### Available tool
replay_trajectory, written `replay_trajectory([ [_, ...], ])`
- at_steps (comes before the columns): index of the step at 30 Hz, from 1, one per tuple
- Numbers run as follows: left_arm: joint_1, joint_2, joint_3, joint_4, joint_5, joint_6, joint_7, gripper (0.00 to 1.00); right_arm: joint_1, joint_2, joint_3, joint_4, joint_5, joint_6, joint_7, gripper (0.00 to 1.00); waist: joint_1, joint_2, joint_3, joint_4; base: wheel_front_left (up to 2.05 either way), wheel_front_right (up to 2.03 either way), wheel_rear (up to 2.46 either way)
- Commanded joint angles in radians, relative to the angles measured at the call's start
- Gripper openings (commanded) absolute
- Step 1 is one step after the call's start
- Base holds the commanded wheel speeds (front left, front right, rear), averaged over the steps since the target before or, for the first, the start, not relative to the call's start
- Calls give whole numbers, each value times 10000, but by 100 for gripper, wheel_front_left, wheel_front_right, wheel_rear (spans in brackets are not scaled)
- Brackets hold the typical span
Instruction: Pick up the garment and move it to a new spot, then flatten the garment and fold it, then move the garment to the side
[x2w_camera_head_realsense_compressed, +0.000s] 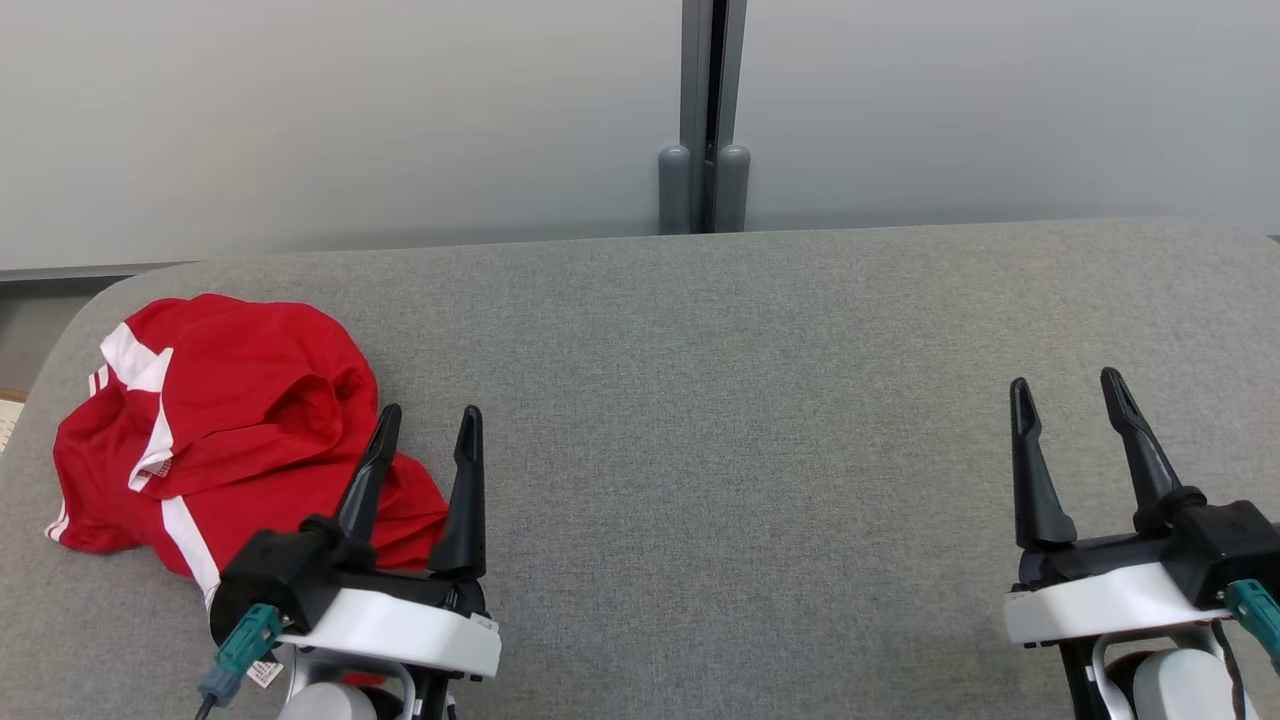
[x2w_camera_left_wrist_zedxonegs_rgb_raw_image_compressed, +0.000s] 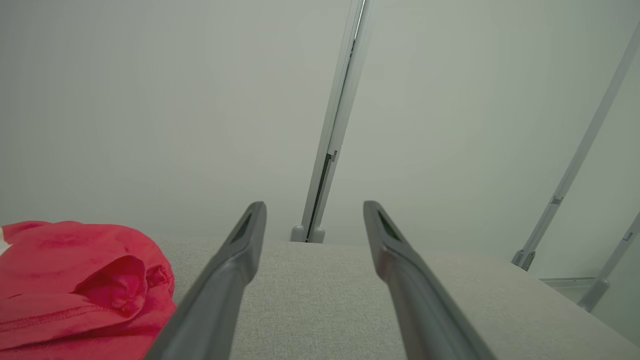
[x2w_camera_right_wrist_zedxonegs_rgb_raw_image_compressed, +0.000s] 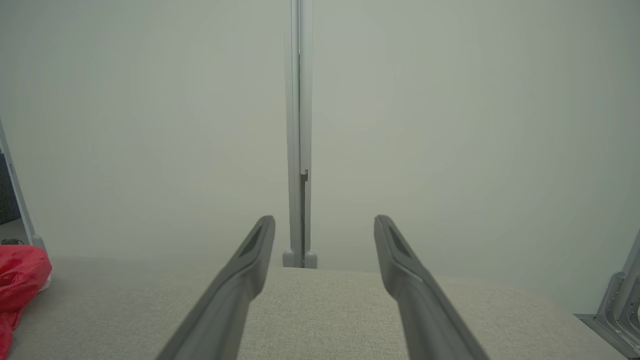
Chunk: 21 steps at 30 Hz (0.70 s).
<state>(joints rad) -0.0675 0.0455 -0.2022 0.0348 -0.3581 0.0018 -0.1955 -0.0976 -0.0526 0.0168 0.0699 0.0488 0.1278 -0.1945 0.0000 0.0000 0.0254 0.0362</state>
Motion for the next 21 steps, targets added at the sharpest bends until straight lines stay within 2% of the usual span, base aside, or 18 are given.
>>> replay_trajectory([
  [1, -88, 47, -42, -45, 216, 78, -89, 100, -75, -25, 52, -111, -238, 37, -105, 100, 0, 0, 0, 0, 0, 0, 0],
  [13, -135, 56, -394, 187, 1389, 413, -337, 100, -18, 14, 120, -125, -1307, 42, -354, 100, 0, 0, -5, 10, 0, 0, 0],
  [15, -151, 57, -455, 204, 1660, 489, -370, 100, 10, 17, 42, -121, -1194, 41, -396, 100, 0, 0, -5, 15, 0, 0, 0],
  [17, -144, 60, -480, 175, 1741, 599, -412, 100, 58, 20, -50, -55, -577, 42, -426, 100, 0, 0, -3, 26, 0, 0, 0],
  [21, -76, 63, -451, 194, 1394, 687, -479, 100, 156, 23, 144, 191, 447, 44, -493, 100, 0, 0, -5, 69, 0, 0, 0],
])
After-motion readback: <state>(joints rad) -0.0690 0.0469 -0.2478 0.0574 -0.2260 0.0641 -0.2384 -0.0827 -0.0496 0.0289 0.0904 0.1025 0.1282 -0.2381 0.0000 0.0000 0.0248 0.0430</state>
